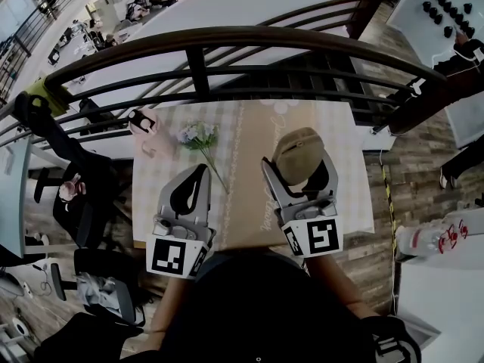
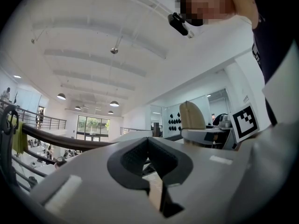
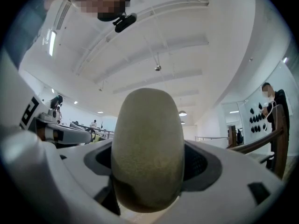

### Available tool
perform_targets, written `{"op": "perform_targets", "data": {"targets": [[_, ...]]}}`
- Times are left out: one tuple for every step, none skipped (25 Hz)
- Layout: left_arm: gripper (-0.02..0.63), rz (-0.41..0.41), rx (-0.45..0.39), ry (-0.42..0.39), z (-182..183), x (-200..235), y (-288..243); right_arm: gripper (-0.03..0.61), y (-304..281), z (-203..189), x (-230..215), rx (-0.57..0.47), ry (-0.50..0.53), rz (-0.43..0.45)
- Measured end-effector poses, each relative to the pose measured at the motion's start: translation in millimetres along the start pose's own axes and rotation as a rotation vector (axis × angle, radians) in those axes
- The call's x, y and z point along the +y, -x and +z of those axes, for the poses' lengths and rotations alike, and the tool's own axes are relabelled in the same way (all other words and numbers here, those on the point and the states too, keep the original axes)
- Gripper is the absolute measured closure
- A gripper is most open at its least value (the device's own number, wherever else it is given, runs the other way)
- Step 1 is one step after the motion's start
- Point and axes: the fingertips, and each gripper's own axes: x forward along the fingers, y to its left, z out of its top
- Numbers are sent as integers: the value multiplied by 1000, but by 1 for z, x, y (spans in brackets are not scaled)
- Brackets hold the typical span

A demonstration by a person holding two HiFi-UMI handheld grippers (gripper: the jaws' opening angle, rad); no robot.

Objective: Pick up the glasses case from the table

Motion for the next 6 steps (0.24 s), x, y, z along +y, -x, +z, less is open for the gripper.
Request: {"op": "perform_targets", "data": {"targets": [[603, 2, 1, 0, 0, 0, 0, 207, 0, 0, 0, 0, 0, 2], [603, 3, 2, -1, -1, 1, 1, 207, 0, 0, 1, 2, -1, 3], [603, 5, 3, -1, -1, 1, 1, 207, 0, -1, 1, 3, -1, 5], [603, 6, 4, 0, -1, 2, 1, 207, -1, -1, 2, 4, -2, 6], [603, 8, 4, 0, -1, 2, 0, 207, -2, -2, 2, 5, -3, 7], [603, 9, 5, 0, -2, 3, 0, 207, -2, -2, 2, 6, -3, 8]]}}
